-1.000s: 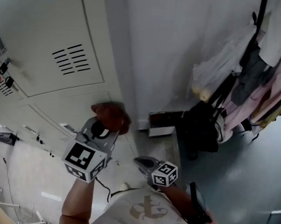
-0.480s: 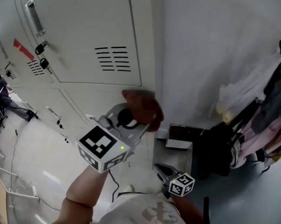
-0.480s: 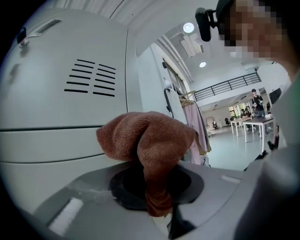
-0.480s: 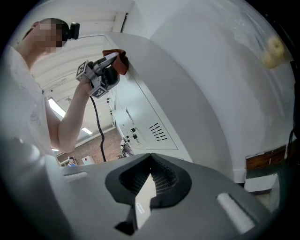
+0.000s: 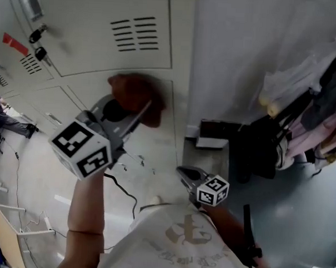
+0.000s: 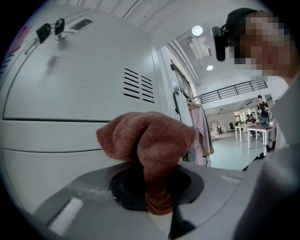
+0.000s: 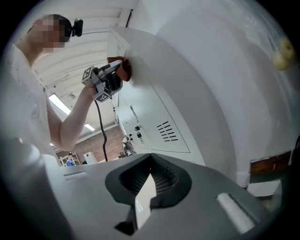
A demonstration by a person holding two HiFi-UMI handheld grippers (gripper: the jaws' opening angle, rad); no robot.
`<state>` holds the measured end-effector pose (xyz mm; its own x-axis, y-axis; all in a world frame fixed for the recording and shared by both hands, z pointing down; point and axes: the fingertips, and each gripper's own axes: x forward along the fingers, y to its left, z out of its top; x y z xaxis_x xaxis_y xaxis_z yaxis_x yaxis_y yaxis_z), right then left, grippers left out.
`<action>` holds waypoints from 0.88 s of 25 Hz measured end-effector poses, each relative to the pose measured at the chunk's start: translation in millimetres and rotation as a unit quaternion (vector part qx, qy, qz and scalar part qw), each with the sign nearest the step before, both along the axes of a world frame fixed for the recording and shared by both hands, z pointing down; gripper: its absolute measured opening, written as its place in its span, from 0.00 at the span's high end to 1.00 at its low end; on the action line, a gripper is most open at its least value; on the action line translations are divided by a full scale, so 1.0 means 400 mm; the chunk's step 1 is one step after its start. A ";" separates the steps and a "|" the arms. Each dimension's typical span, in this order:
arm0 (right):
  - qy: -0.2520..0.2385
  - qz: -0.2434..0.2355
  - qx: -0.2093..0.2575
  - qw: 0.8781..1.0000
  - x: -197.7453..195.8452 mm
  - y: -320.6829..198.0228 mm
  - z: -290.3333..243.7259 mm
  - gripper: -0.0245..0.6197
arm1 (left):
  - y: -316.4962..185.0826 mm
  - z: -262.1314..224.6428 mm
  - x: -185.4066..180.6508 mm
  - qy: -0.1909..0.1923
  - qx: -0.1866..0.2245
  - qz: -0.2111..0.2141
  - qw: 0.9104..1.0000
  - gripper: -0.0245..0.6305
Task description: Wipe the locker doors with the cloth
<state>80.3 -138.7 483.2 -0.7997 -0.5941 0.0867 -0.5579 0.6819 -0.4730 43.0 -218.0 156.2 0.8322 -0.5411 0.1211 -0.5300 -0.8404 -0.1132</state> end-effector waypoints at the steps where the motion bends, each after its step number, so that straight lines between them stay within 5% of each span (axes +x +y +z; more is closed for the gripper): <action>1: 0.003 -0.005 0.006 1.000 -0.025 -0.017 -0.007 0.95 | -0.015 -0.008 -0.035 0.000 0.000 -0.009 1.000 0.85; 10: 0.041 -0.026 -0.006 0.999 -0.179 0.038 -0.020 0.95 | -0.030 -0.013 -0.221 0.001 0.007 -0.033 0.999 0.85; 16: 0.034 -0.048 0.001 0.998 -0.208 0.034 -0.022 0.95 | -0.046 -0.010 -0.270 0.007 0.010 -0.056 0.998 0.85; 22: 0.046 -0.020 -0.027 0.998 -0.186 0.057 0.013 0.95 | -0.060 0.028 -0.288 0.006 0.000 -0.031 0.999 0.85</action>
